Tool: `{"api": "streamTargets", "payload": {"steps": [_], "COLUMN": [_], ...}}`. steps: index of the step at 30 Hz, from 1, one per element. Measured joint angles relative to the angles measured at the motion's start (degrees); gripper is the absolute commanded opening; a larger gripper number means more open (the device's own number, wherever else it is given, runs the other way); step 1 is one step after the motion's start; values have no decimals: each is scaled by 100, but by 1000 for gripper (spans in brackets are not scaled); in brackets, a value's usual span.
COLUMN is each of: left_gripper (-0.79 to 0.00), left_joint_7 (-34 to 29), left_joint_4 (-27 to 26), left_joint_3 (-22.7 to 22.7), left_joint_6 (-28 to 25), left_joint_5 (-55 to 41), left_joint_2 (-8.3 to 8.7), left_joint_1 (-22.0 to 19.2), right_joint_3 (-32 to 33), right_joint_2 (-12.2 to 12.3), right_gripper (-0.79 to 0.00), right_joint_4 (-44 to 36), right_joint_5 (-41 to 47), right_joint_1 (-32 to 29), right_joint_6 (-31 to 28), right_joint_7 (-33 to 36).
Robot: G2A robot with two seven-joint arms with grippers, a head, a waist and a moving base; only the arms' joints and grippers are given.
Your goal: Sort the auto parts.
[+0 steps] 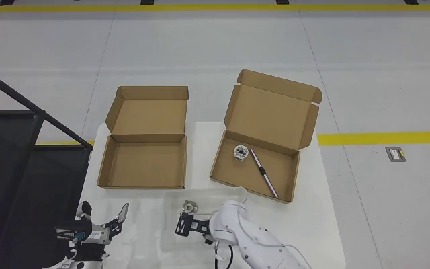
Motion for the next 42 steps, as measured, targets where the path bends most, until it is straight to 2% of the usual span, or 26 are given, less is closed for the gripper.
{"api": "streamTargets", "payload": {"steps": [14, 26, 33, 42], "left_gripper": [0, 0, 0, 0], "left_joint_7": [0, 0, 0, 0], "left_joint_4": [0, 0, 0, 0], "left_joint_3": [0, 0, 0, 0], "left_joint_6": [0, 0, 0, 0], "left_joint_5": [0, 0, 0, 0], "left_joint_2": [0, 0, 0, 0], "left_joint_1": [0, 0, 0, 0], "right_joint_3": [204, 369, 381, 123], "right_joint_2": [56, 164, 196, 122], "right_gripper": [-585, -606, -579, -579], "right_joint_4": [-161, -502, -607, -356], "right_joint_5": [-79, -124, -42, 133], "right_joint_1": [-50, -216, -277, -185], "right_joint_6": [264, 33, -142, -206], "right_joint_7": [-25, 99, 126, 145]}}
